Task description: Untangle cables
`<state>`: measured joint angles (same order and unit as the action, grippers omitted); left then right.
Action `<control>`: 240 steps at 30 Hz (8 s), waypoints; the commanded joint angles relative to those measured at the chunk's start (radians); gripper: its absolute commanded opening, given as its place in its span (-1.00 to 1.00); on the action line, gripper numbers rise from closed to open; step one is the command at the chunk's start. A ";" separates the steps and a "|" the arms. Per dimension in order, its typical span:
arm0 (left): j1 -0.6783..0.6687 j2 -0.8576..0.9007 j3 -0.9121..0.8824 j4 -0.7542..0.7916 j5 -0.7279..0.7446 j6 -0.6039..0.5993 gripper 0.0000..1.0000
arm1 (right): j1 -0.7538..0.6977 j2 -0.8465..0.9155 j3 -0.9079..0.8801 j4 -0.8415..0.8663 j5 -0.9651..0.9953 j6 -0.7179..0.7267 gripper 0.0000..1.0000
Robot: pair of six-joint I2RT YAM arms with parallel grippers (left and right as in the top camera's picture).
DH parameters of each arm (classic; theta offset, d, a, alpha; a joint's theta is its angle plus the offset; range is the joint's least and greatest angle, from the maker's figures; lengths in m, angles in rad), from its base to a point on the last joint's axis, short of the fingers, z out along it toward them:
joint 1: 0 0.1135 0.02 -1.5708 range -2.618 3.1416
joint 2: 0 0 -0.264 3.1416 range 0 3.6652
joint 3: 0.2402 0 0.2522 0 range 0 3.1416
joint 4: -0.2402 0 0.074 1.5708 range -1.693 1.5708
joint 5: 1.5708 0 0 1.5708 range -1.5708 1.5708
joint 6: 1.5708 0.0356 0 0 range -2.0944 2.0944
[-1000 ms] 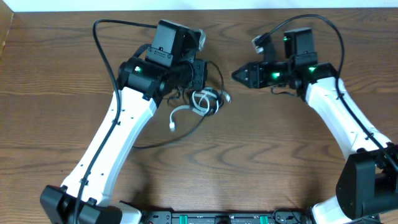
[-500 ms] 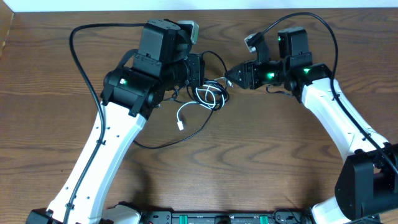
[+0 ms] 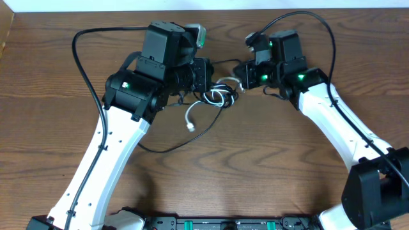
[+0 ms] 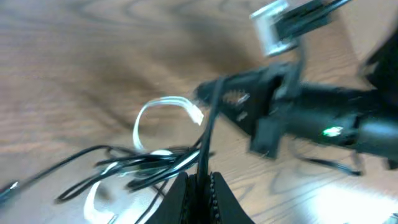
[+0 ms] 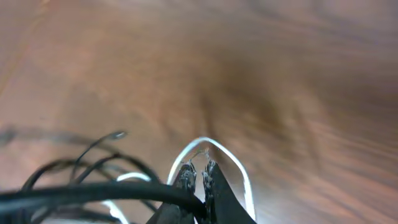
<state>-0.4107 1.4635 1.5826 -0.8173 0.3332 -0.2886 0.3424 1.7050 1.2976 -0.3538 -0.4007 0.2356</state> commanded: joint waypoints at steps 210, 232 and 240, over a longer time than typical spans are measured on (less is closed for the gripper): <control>0.328 0.062 -0.051 -0.111 -0.010 0.256 -0.85 | -0.503 0.215 0.266 -0.601 0.455 0.119 -0.94; 0.329 0.062 -0.051 -0.067 -0.167 0.239 -0.85 | -0.661 0.216 0.266 -0.520 0.259 -0.013 -0.83; 0.329 0.063 -0.051 -0.027 -0.109 0.201 -0.86 | -0.641 0.216 0.266 -0.517 0.093 -0.141 -0.63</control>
<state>-0.0811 1.5558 1.5055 -0.8524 0.1856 -0.0628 -0.3111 1.9213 1.5623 -0.8726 -0.2001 0.1913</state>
